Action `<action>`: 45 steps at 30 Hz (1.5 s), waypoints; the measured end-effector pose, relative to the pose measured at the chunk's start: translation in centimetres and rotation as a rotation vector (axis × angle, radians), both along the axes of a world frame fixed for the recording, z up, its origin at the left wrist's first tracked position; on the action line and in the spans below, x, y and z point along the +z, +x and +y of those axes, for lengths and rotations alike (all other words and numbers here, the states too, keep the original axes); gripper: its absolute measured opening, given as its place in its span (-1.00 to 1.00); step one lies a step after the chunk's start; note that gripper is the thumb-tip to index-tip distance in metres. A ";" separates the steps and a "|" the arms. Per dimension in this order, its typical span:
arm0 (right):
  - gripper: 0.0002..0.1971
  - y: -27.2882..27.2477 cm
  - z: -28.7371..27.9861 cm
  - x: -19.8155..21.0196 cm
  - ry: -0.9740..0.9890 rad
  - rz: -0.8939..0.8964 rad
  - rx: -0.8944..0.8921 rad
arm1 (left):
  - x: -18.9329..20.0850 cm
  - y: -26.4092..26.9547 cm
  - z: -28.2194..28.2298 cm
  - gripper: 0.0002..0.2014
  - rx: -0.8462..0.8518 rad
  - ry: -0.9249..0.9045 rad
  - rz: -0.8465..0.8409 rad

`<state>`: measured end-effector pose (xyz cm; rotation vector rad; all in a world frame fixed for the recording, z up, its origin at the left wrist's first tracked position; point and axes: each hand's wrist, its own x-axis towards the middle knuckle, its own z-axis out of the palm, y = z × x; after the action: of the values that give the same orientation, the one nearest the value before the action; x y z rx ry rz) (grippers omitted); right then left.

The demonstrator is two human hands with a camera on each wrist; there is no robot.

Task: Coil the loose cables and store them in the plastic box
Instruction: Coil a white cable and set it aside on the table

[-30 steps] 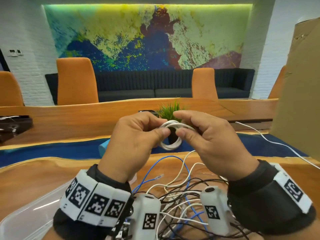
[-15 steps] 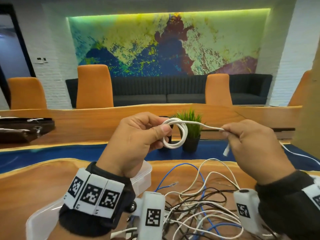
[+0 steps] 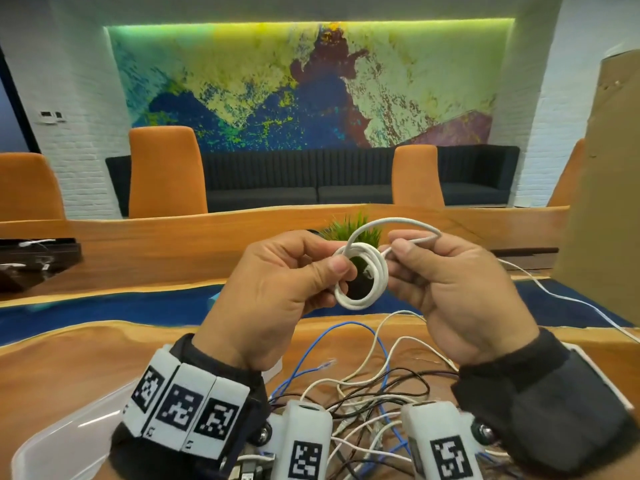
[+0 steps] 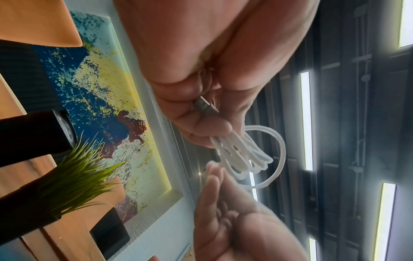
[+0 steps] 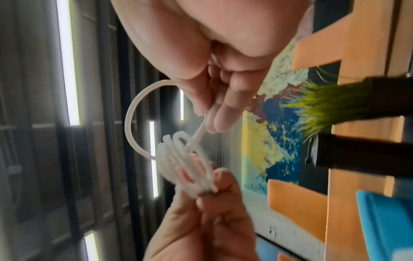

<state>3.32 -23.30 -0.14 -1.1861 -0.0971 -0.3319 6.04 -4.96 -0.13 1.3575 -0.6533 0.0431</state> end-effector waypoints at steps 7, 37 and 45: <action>-0.69 -0.3 0.8 -0.9 0.073 0.128 0.503 | -0.3 0.1 -0.8 -0.83 0.122 -0.076 -0.144; -0.48 -1.4 -1.6 0.9 -0.775 -0.710 -0.150 | -0.8 3.8 2.6 -0.89 0.472 -0.148 0.126; -0.85 -0.1 -2.1 -0.6 -1.208 -0.422 -0.574 | -0.4 3.2 2.5 -0.92 0.493 -0.086 0.051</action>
<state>3.21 -25.38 -0.76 -2.3239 -0.3588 -1.1271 9.20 -2.43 -0.57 1.4039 -0.2590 0.4265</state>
